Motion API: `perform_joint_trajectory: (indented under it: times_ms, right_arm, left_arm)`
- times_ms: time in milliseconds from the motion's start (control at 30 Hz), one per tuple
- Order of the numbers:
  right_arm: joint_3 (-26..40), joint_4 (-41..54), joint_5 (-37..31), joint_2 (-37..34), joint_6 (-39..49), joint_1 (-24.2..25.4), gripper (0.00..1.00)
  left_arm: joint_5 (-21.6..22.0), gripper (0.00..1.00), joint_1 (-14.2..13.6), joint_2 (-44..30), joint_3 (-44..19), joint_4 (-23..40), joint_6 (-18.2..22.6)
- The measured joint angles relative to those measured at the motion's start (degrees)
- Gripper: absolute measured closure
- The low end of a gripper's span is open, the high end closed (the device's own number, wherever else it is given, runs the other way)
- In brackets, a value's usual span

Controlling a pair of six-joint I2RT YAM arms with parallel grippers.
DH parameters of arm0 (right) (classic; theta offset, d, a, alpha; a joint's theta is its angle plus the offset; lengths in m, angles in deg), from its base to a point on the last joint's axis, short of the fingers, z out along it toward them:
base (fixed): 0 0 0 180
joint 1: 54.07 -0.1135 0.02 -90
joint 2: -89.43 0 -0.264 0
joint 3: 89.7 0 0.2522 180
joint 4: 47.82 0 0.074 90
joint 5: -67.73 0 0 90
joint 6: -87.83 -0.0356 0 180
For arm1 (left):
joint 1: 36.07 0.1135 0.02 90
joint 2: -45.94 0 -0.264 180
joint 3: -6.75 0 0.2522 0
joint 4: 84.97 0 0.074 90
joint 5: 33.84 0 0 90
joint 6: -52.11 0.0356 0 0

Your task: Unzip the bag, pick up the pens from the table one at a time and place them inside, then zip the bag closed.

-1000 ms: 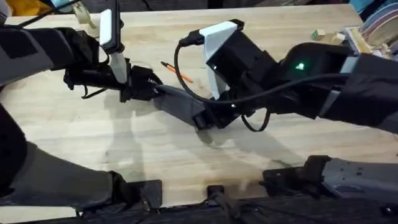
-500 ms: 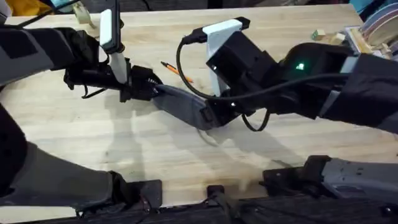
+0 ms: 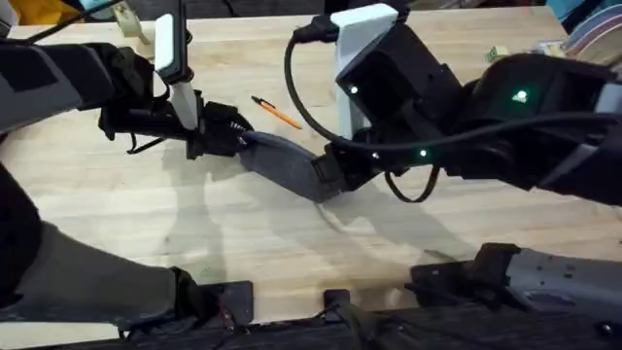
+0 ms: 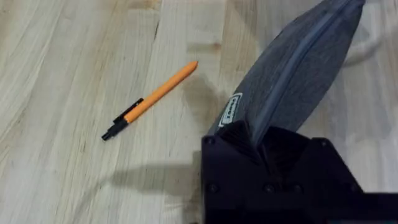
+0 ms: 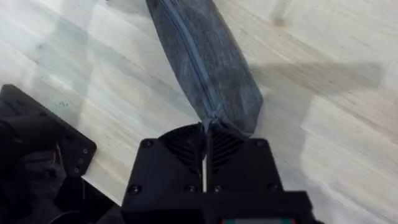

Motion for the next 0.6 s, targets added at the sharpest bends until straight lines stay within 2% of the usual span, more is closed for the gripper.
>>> perform_joint_trajectory:
  times_ms: [367, 600]
  right_arm:
    - [0.0, -10.01, 0.12, -0.86, -0.34, 0.0, 0.972]
    - [0.0, -19.85, 2.52, -6.93, -0.71, 0.15, 0.972]
  left_arm:
    - [0.18, 0.958, 0.55, 0.0, -0.04, -0.63, 0.0]
    - [0.29, 0.958, 0.57, 0.0, -0.04, -0.66, 0.0]
